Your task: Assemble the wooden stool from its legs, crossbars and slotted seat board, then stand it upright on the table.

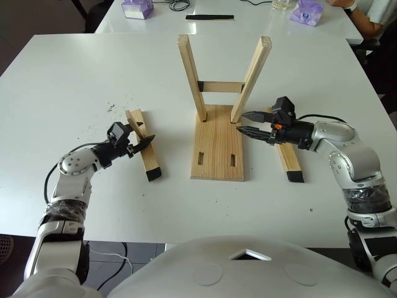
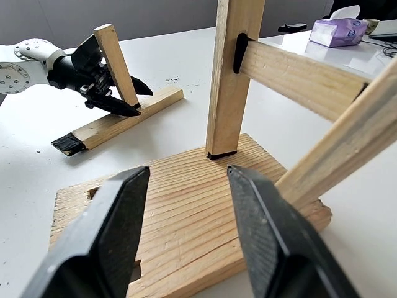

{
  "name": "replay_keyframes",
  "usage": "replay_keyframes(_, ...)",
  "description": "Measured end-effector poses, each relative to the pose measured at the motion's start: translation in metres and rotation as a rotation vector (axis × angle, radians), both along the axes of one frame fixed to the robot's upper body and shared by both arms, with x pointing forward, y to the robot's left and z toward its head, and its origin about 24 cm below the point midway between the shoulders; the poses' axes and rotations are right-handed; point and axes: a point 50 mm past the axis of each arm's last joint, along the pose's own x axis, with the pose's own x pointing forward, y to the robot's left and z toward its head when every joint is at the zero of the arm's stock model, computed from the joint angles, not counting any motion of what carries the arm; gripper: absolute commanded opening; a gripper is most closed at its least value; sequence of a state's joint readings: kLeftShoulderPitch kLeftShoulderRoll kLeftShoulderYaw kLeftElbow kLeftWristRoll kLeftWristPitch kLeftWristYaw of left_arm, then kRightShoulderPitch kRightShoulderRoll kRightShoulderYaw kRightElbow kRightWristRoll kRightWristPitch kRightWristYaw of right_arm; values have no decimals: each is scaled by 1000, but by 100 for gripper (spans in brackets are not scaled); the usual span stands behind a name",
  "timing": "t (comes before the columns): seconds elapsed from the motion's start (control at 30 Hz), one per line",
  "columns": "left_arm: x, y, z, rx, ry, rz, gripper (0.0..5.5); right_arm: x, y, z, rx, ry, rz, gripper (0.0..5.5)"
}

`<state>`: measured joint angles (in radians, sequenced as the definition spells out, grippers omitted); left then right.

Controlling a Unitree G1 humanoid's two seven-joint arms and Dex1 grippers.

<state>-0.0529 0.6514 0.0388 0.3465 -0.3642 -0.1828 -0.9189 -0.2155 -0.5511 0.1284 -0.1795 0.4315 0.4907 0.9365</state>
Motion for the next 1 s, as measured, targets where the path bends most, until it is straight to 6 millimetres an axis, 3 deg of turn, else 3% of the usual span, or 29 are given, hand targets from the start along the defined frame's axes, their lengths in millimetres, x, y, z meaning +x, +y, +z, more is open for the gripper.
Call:
replay_keyframes(0.2,5,-5,60,-119,-80,-27,300,1,1,2,20,-12,-14,231)
replay_keyframes(0.37,1,-11,93,-170,-100,-69,300,0,3,3,32,-21,-12,231)
replay_keyframes(0.57,17,-16,138,-282,-210,-36,300,0,5,3,39,-24,-22,231)
replay_keyframes(1.0,18,-9,161,-394,-227,1,300,0,6,5,40,-31,-17,231)
